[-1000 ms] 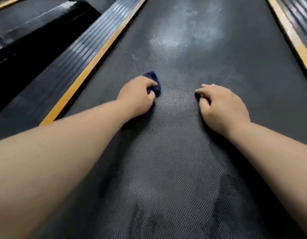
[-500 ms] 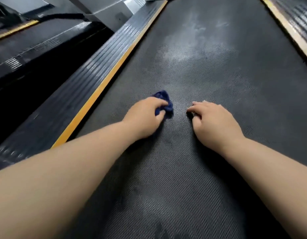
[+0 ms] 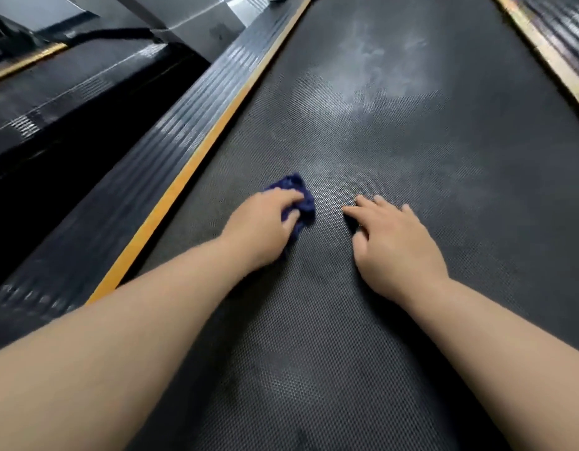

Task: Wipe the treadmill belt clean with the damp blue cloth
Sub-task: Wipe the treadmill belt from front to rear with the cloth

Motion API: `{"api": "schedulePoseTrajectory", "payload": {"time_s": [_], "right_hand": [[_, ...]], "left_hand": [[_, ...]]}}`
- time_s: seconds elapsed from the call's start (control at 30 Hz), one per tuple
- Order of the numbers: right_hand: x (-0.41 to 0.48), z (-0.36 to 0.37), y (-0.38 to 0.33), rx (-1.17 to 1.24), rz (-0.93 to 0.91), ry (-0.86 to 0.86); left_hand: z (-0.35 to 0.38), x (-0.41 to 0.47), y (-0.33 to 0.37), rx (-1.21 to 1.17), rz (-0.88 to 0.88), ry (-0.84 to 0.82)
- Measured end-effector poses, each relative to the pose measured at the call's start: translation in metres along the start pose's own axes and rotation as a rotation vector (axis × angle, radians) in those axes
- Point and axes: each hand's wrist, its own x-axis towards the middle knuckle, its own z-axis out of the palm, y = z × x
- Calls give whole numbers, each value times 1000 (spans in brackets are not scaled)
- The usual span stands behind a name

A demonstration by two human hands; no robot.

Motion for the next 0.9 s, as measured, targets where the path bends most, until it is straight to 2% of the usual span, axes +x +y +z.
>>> {"api": "schedulePoseTrajectory", "payload": {"time_s": [0.07, 0.13, 0.27, 0.33, 0.4, 0.47, 0.57, 0.63, 0.77, 0.83, 0.9], "right_hand": [[-1, 0, -1, -14, 2, -3], [1, 1, -1, -23, 2, -5], [0, 2, -1, -17, 10, 3], [1, 2, -2, -5, 15, 10], [1, 3, -1, -10, 7, 8], [0, 2, -2, 1, 10, 5], [-1, 1, -4, -23, 11, 3], [1, 1, -3, -29, 7, 9], [2, 3, -1, -36, -1, 13], [2, 3, 0, -29, 1, 16], [0, 3, -1, -18, -1, 2]], "left_hand": [[-6, -31, -1, -3, 123, -42], [-8, -23, -11, 35, 141, -76], [-7, 42, -16, 74, -136, -28], [-3, 45, -13, 68, -197, -3], [-3, 17, -8, 58, -142, -8], [-7, -22, -5, 44, -15, -38], [-19, -35, -18, 68, 85, -154], [-19, -8, -23, 106, 53, -138], [-5, 43, -16, 128, -164, -62], [-5, 39, -9, 107, -173, -57], [-11, 6, -8, 91, -94, -67]]}}
